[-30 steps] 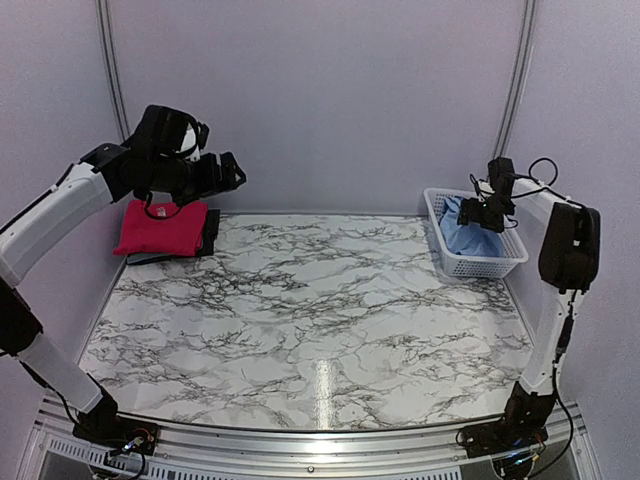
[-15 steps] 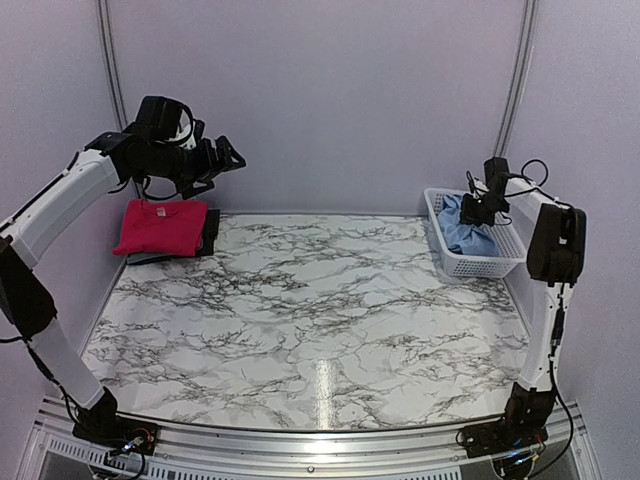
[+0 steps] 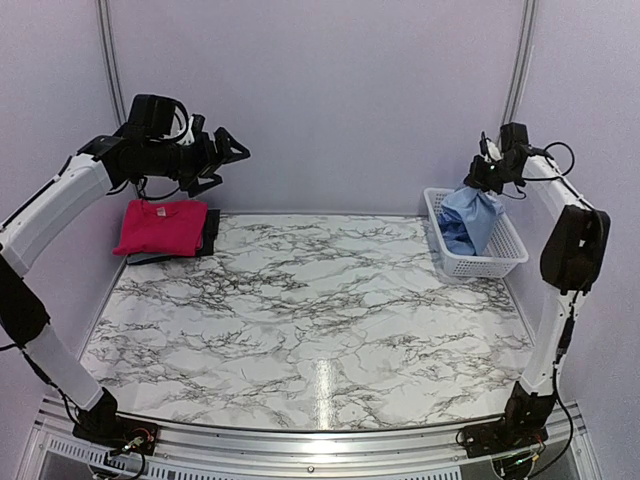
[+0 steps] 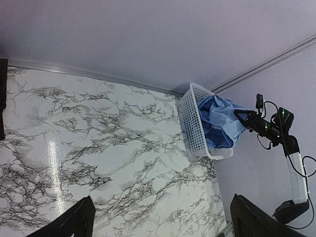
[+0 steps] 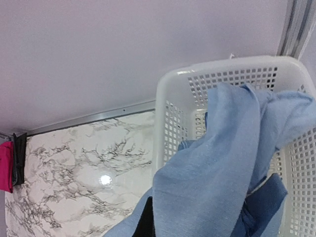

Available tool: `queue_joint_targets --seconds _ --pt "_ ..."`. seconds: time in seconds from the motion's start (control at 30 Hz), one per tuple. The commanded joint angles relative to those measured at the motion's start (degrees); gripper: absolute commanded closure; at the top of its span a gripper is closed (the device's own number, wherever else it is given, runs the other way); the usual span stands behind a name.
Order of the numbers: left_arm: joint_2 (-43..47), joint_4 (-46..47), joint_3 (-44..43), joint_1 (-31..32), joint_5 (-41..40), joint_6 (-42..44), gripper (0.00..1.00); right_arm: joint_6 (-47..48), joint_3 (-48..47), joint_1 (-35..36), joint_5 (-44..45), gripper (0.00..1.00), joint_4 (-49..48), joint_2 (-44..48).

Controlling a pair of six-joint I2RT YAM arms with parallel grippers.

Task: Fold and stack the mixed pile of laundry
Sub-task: Pick up the crumpled shirt from the bin, then place the crumpled shirt at the center of the board.

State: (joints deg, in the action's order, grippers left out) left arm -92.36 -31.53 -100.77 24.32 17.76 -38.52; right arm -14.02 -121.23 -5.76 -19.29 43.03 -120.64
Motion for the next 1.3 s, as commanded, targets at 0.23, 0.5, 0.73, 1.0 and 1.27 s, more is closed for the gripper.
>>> queue_joint_targets --seconds 0.23,0.5,0.73,1.0,1.27 --pt "12.5 4.7 21.0 -1.1 -5.0 -1.2 0.01 -0.9 -9.9 5.6 -4.8 1.0 0.4 13.5" --pt "19.3 4.7 29.5 -1.1 -8.5 -2.0 0.01 -12.6 -17.7 10.1 -23.3 1.0 -8.7 18.5" --pt "23.4 2.9 31.4 -1.0 -11.3 -2.0 0.01 -27.8 -22.0 22.6 -33.0 1.0 -26.5 18.3" --pt "24.8 1.7 31.2 -1.0 -14.7 -0.7 0.01 -27.7 -15.0 29.5 -35.7 1.0 -27.7 19.9" --pt "28.4 -1.4 33.7 -1.0 -15.4 5.1 0.01 -0.8 22.1 22.3 2.0 0.34 8.5 38.1"
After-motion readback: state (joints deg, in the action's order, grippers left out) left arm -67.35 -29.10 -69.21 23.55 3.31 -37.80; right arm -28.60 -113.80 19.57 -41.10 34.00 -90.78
